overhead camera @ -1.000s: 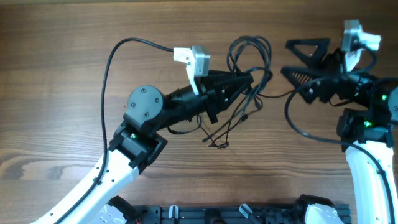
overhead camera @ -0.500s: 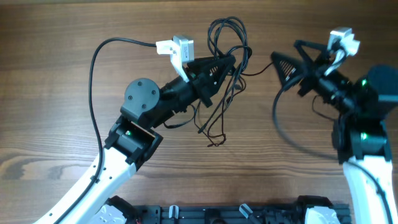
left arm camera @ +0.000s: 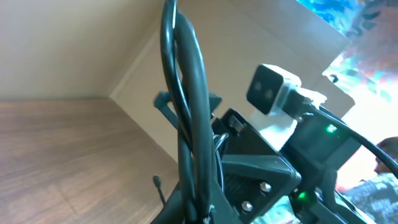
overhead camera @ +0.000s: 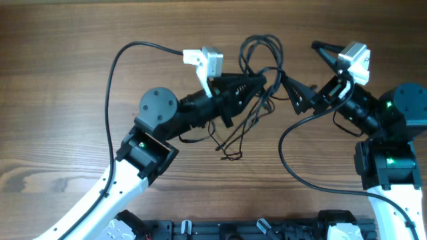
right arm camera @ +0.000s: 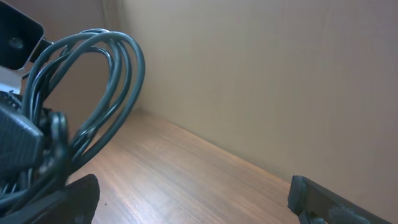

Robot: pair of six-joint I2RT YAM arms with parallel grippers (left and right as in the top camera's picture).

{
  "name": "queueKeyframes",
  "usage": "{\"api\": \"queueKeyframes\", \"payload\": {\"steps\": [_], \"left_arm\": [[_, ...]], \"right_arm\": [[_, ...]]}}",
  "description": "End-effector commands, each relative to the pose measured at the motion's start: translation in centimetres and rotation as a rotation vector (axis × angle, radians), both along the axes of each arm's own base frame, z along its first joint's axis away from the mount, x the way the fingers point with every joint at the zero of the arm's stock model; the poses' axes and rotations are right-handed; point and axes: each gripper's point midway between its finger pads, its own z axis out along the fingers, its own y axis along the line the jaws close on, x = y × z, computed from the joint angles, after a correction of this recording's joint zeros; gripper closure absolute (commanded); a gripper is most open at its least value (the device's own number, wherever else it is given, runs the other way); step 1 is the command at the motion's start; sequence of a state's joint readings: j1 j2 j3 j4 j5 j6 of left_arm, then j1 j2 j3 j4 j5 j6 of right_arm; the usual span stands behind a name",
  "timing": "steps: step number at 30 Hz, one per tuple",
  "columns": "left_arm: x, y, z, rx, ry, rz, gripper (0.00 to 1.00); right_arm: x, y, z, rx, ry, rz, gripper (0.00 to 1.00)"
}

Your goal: Untangle cables

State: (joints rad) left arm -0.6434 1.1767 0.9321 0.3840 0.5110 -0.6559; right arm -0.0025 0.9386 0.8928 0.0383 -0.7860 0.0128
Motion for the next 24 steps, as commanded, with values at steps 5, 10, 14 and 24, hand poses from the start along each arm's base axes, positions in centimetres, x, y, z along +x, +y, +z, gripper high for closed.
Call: {"api": "queueKeyframes", "payload": {"steps": [5, 10, 14, 24], "left_arm": [[-0.1, -0.5, -0.5, 0.015, -0.015, -0.016, 0.96], [1.9, 0.5, -0.2, -0.001, -0.009, 0.112, 0.96], [2.1, 0.6, -0.3, 0.000, -0.008, 0.123, 0.96], [-1.0, -1.5, -0.6, 0.032, -0.050, -0.034, 0.96]], "right_arm": [[-0.6, 0.6, 0.8, -0.007, -0.027, 0.044, 0.00], [-0.9, 0.8, -0.3, -0.007, 0.031, 0.060, 0.01], [-1.0, 1.0, -0.2, -0.007, 0.027, 0.073, 0.01], [-0.3, 0.4, 1.0, -0.008, -0.038, 0.024, 0.01]]}}
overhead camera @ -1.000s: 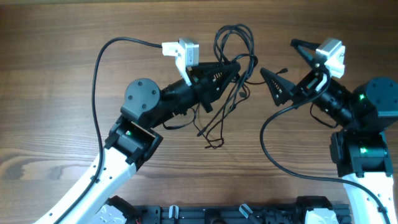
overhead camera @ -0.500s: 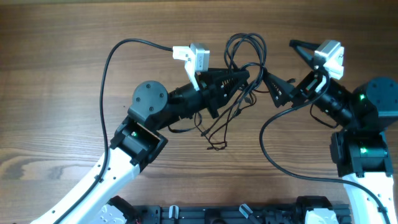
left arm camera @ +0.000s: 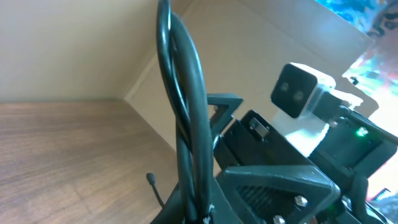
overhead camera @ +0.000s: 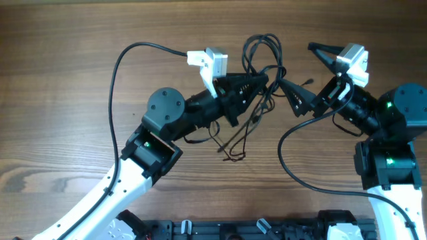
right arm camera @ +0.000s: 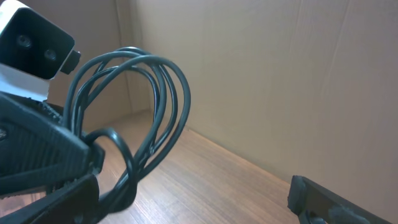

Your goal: Untangle cables

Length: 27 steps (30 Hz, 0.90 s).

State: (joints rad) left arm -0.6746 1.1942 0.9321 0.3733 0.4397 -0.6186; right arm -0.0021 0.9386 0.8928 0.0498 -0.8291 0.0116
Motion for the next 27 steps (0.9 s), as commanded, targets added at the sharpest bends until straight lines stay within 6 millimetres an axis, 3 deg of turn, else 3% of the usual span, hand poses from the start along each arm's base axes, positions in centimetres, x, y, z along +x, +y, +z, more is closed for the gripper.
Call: {"api": "queueKeyframes", "payload": {"steps": [1, 10, 16, 22, 27], "left_arm": [[-1.9, -1.0, 0.3, 0.006, -0.045, -0.091, 0.96], [-4.5, -1.9, 0.1, 0.020, -0.064, -0.241, 0.96], [-7.6, -2.3, -0.3, 0.038, -0.078, -0.425, 0.96], [-7.4, -2.4, -2.3, 0.102, -0.032, -0.423, 0.96], [-7.0, -1.6, -1.7, 0.096, -0.053, -0.398, 0.96]], "right_arm": [[0.4, -0.2, 0.7, -0.007, -0.023, -0.025, 0.01], [2.6, -1.9, 0.0, -0.008, -0.001, -0.163, 0.01], [4.1, -4.2, 0.9, -0.003, -0.040, -0.320, 0.01], [4.9, -6.0, 1.5, 0.005, -0.063, -0.438, 0.01], [5.4, -7.3, 1.5, -0.041, -0.092, -0.520, 0.00]]}}
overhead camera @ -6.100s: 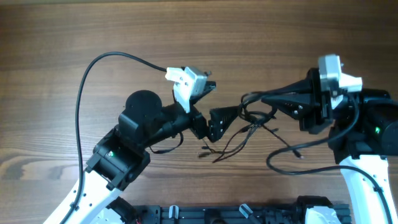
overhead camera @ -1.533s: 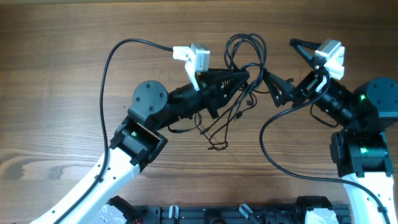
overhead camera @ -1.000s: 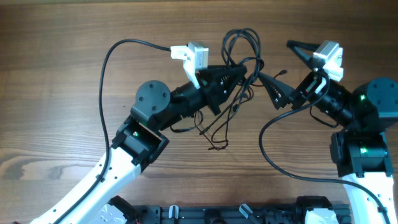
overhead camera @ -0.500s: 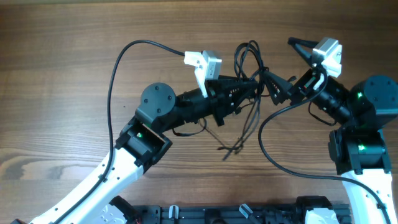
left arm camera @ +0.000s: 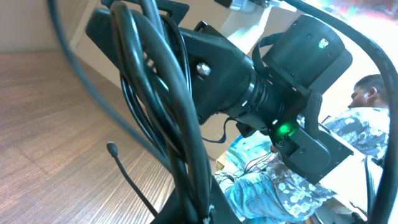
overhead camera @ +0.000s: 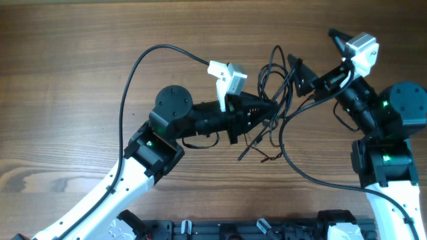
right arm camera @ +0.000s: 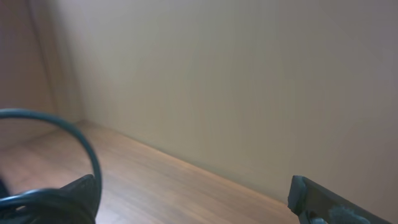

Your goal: Untangle cables

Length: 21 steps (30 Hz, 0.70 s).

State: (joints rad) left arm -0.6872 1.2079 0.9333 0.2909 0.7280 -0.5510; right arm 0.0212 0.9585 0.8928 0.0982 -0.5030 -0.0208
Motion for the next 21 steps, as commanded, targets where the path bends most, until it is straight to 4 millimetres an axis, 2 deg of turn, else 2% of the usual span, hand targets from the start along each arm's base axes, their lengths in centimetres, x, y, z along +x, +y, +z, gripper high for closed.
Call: {"api": "queueKeyframes", "payload": {"steps": [1, 4, 8, 11, 14, 17, 21], "left_arm": [[-1.9, 0.9, 0.9, -0.008, -0.051, -0.089, 0.96], [-0.8, 2.2, 1.5, -0.015, -0.062, -0.040, 0.96], [-0.1, 4.4, 2.2, -0.011, -0.061, 0.009, 0.96], [0.2, 5.7, 2.5, -0.008, -0.059, 0.045, 0.96], [0.4, 6.5, 2.5, 0.000, -0.046, 0.070, 0.96], [0.5, 7.0, 1.7, 0.027, -0.015, 0.080, 0.96], [0.4, 7.0, 0.7, 0.058, -0.002, 0.073, 0.96]], "right_arm": [[1.7, -3.7, 1.0, -0.057, -0.057, -0.219, 0.00], [1.9, -4.5, 1.0, -0.117, -0.077, -0.266, 0.00], [2.5, -9.4, 0.9, -0.113, -0.055, -0.555, 0.00], [2.2, -11.8, 0.9, -0.111, -0.046, -0.698, 0.00], [1.9, -13.2, 1.1, -0.163, -0.055, -0.779, 0.01], [1.4, -14.6, 2.2, -0.198, -0.094, -0.869, 0.00], [1.2, -15.0, 2.9, -0.257, -0.126, -0.900, 0.00]]}}
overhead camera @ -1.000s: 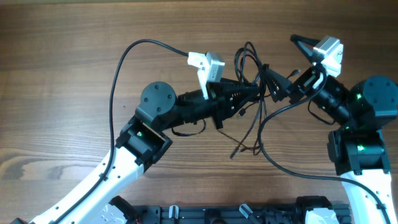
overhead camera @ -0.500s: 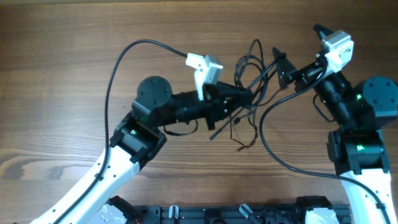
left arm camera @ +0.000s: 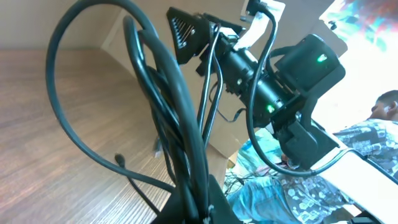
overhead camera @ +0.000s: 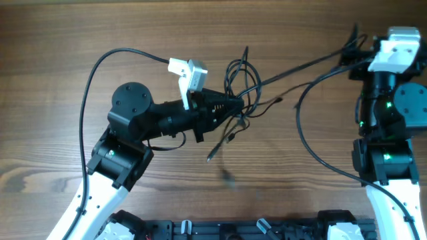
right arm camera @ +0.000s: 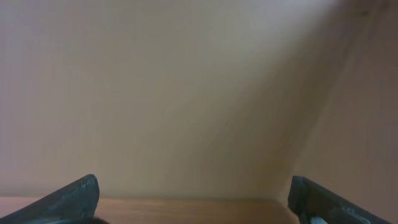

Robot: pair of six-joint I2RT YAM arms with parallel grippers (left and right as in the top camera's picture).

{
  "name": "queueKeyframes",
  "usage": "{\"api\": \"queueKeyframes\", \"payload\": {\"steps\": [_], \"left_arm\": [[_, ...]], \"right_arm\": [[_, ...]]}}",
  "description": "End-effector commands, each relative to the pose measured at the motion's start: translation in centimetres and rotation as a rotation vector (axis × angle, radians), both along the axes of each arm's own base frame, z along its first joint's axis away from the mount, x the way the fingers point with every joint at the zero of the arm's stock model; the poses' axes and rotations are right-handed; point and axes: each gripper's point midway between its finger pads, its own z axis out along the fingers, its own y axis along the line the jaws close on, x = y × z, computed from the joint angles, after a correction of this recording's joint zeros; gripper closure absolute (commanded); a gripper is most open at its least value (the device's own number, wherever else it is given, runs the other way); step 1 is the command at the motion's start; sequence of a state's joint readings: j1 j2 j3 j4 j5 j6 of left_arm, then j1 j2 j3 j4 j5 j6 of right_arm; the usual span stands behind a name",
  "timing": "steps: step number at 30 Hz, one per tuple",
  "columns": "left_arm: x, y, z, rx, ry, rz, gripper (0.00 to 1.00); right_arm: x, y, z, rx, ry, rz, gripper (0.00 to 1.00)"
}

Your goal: Untangle cables

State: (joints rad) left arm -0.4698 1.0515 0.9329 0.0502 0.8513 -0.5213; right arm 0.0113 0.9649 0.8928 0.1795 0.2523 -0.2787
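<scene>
The tangle of black cables hangs in loops from my left gripper, which is shut on the bundle; the left wrist view shows the strands rising out of the left gripper. One strand runs straight and taut from the loops to my right gripper at the far right. The right gripper is wide open, nothing between its fingers; the strand seems caught on one finger. Loose plug ends dangle over the table.
The wooden table carries the left arm's own black cable arcing at the left. The right arm's own cable loops at the right. A black rail lines the near edge. A plain cardboard wall fills the right wrist view.
My left gripper has moved left with the bundle. My right gripper has moved right and toward the far edge. A strand is now stretched taut between them, and the loops sit farther left.
Both grippers met at the tangle mid-table, the left shut on the bundle, the right's open jaws beside the loops. Then both were farther right with the bundle lifted. Now they stand well apart with one strand drawn out of the loops.
</scene>
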Motion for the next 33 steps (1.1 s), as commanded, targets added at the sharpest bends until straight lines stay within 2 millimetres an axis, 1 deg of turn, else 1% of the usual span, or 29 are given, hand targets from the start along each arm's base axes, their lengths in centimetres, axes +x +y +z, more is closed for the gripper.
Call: {"api": "queueKeyframes", "payload": {"steps": [1, 4, 7, 10, 13, 16, 19, 20, 21, 27, 31, 33], "left_arm": [[-0.7, 0.3, 0.1, 0.011, -0.042, -0.022, 0.96], [-0.2, 0.9, 0.3, 0.013, -0.058, 0.003, 0.96], [1.2, 3.0, 0.6, 0.017, -0.074, 0.079, 0.96], [2.7, 5.5, 0.1, 0.034, -0.046, 0.169, 0.96], [3.2, 6.9, -1.1, 0.082, -0.046, 0.199, 0.96], [3.4, 7.8, -2.7, 0.136, -0.025, 0.218, 0.96], [3.8, 8.6, -3.3, 0.156, -0.018, 0.245, 0.96], [4.3, 9.1, -3.4, 0.162, -0.012, 0.274, 0.96], [5.2, 10.2, -3.7, 0.175, -0.001, 0.334, 0.96], [6.3, 12.5, -3.7, 0.172, 0.012, 0.412, 0.96], [6.7, 13.4, -3.7, 0.172, 0.014, 0.442, 0.96], [6.7, 13.3, -3.7, 0.171, 0.014, 0.439, 0.96]], "right_arm": [[-0.8, -2.5, 1.2, -0.044, -0.016, -0.152, 0.00], [-1.4, -3.8, 1.1, -0.069, 0.000, -0.237, 0.00], [-2.3, -5.2, 2.0, -0.151, 0.003, -0.341, 0.00], [-3.1, -5.9, 3.2, -0.208, -0.016, -0.410, 0.00], [-3.2, -5.9, 3.5, -0.223, -0.023, -0.416, 0.00], [-3.2, -5.9, 3.5, -0.223, -0.022, -0.416, 0.00], [-3.3, -6.1, 3.5, -0.220, -0.021, -0.425, 0.00], [-3.5, -6.3, 3.4, -0.216, -0.018, -0.443, 0.00], [-3.7, -6.7, 3.4, -0.210, -0.014, -0.467, 0.00], [-3.8, -6.8, 3.2, -0.209, -0.007, -0.473, 0.00], [-4.1, -7.2, 3.1, -0.200, -0.003, -0.505, 0.00], [-4.1, -7.2, 3.1, -0.199, -0.003, -0.504, 0.00]]}}
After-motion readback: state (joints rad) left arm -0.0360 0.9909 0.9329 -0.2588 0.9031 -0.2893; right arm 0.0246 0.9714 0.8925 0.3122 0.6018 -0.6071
